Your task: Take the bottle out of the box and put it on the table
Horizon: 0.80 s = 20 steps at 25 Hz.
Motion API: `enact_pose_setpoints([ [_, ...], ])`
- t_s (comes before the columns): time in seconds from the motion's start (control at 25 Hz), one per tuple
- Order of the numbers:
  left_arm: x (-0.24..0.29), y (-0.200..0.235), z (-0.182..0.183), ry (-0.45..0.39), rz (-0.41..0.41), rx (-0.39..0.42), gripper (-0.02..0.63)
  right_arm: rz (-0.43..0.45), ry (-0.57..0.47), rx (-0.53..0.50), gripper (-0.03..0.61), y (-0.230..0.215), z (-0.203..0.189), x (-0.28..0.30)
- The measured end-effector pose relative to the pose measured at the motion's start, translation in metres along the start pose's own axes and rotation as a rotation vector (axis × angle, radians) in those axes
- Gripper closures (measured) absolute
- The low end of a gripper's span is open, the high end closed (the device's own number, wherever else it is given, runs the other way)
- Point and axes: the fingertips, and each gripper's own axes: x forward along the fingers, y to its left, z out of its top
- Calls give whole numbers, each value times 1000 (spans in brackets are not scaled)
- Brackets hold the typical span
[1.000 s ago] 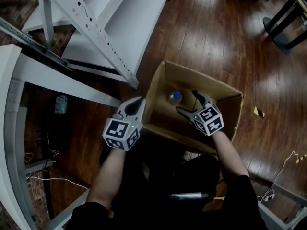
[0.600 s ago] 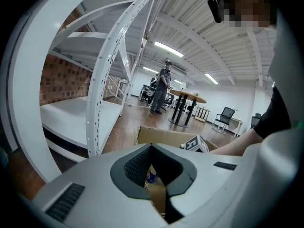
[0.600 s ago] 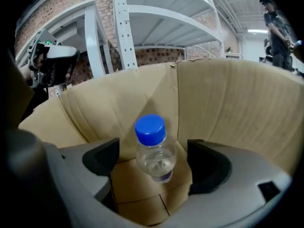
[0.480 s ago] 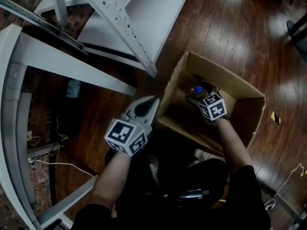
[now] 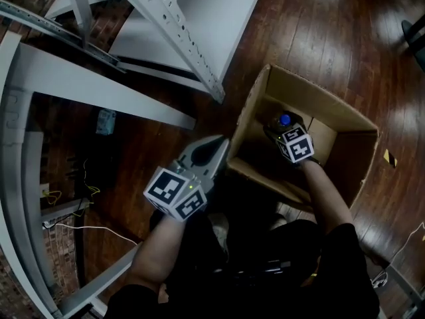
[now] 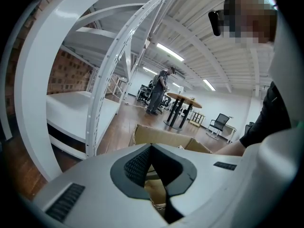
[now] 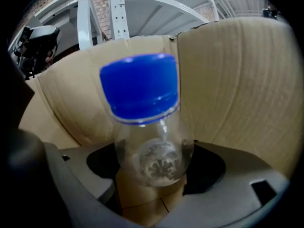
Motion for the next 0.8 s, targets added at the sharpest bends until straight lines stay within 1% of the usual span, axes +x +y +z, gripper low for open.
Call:
enact_pose_setpoints([
  [0.08,-2,0,3,-22,-10,-17,612,-38,11,1,249,-4,-3,2],
  [0.16,-2,1,4,-32,-16,-33,612,-60,24,-10,253,-5,-4,-1],
  [0.28,0,2,6,-37,-27,-47,612,-48,26,-55,255,3,0,-8],
  [0.48,13,-4,1,-36,-62,-66,612,-36,-46,-75,259,4,21,-45],
  [0.64,29,-5,-1,-34,-63,-49,612,-33,-110,-70,259,4,45,-77],
  [0.8,42,-6,-3,-34,-66,-54,612,-16,-167,-68,261,8,67,-109],
])
